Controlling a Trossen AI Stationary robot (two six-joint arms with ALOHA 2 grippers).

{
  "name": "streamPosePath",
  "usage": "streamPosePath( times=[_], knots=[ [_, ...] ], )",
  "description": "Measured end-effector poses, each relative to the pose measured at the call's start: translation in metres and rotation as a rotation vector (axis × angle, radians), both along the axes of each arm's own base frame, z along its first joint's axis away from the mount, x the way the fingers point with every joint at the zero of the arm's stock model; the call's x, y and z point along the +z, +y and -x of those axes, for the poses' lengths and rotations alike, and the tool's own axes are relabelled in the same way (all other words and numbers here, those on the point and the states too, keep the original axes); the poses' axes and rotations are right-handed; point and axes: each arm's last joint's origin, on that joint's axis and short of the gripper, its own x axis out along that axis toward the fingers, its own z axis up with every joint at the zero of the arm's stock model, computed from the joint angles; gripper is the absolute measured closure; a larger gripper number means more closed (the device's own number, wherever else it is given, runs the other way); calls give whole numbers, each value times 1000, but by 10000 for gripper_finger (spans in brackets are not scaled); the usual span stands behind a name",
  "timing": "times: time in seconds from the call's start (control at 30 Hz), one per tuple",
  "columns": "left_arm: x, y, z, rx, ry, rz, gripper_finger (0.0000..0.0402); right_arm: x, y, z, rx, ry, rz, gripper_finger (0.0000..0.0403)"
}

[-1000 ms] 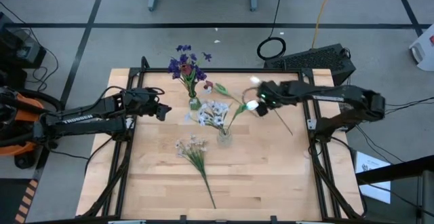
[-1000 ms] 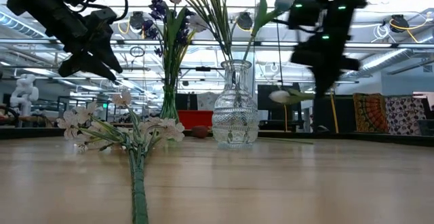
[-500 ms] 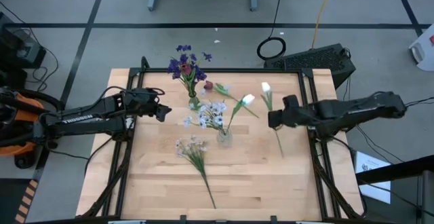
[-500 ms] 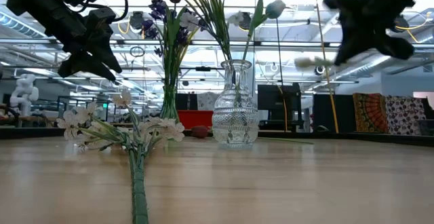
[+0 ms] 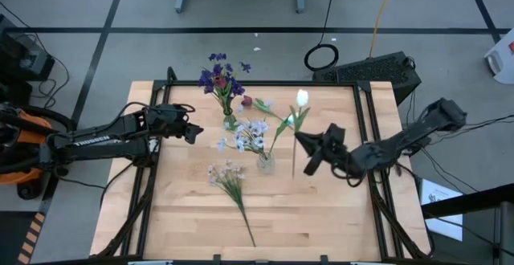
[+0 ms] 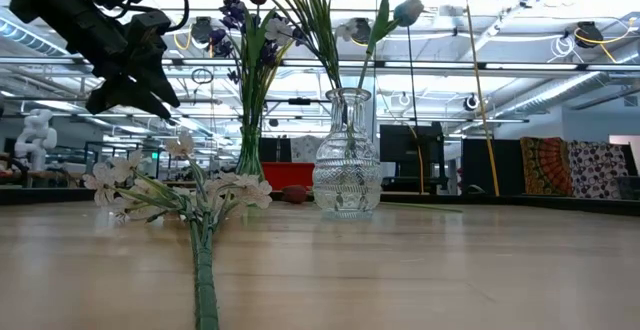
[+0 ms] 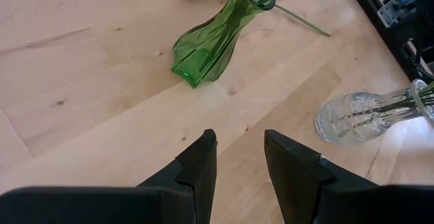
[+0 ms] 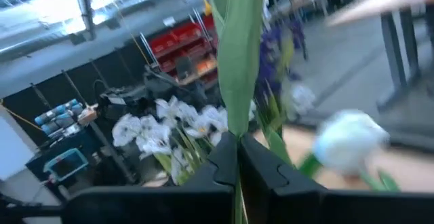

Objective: Sort flowers into vase by color
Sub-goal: Put the white flower into the transparent vase

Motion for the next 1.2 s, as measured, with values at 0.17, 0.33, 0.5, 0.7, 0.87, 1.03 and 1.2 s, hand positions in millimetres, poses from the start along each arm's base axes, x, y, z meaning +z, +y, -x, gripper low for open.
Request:
streamPosePath(
  times=[0.17,0.33,0.5,0.7,0.87,1.03,1.2],
  knots=[
    [0,0,0,0,-1,0,272,-15,4,-30,-47,-14,106,402],
    [0,0,0,0,0,0,272,-26,0,-52,-50,-38,236,402],
    [0,0,0,-21,5,-15,272,-32,-7,-64,-71,-78,331,402],
    [0,-1,0,-37,2,-5,272,-41,-12,-72,-50,-56,364,402],
    [0,-1,0,-48,7,-19,272,-48,-16,-77,-35,1,375,402],
    [0,-1,0,-48,7,-19,272,-60,-15,-80,0,86,353,402],
    [0,-1,0,-49,7,-20,272,-74,-13,-81,39,176,297,403]
  ],
)
